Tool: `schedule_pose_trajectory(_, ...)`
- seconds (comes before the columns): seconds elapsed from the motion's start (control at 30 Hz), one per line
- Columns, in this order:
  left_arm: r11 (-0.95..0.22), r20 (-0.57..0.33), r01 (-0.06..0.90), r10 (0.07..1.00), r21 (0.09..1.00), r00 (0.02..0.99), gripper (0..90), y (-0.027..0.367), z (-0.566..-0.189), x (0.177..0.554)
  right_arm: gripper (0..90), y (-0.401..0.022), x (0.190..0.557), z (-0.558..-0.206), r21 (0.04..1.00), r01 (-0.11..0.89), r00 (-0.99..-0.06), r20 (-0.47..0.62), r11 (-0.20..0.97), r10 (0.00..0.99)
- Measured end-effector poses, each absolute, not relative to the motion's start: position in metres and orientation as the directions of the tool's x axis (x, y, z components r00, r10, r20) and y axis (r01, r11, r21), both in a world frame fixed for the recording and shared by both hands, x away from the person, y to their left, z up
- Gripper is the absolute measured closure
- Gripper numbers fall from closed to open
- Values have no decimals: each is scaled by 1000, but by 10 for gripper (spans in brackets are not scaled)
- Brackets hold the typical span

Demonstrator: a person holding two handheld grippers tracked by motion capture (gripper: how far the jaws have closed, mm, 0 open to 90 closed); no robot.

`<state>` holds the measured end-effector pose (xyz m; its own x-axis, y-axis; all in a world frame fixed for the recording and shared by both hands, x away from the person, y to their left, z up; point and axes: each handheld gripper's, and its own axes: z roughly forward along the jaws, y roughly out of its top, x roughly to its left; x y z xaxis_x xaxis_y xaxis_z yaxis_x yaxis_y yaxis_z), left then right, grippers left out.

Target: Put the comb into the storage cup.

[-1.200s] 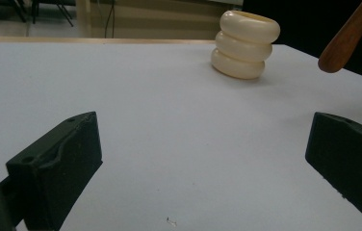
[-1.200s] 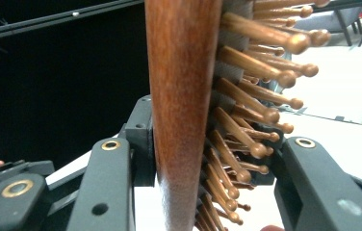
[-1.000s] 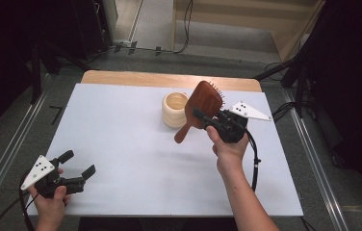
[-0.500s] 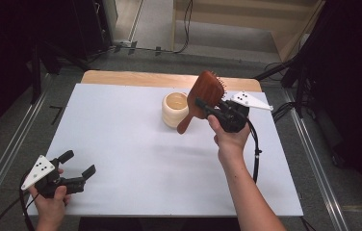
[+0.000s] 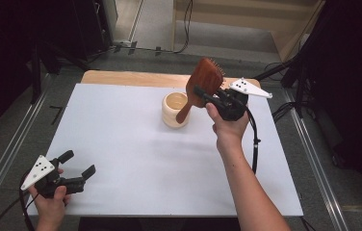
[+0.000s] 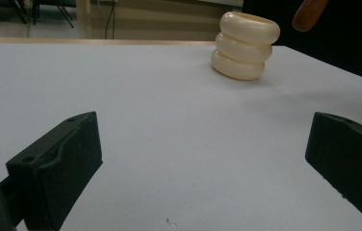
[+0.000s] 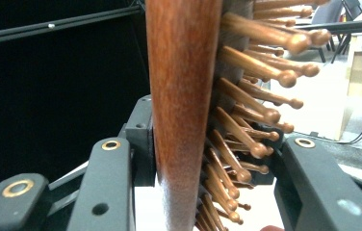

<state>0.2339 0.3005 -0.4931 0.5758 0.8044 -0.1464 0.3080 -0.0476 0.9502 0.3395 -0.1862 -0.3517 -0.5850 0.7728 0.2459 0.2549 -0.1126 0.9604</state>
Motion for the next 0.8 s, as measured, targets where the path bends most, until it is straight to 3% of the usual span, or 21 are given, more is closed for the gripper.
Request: schedule_pose_trajectory(0.8,-47,-149,310,802,950,578,0,300,-493,234,538,-177,378,-343,966,228,-552,231,-122,801)
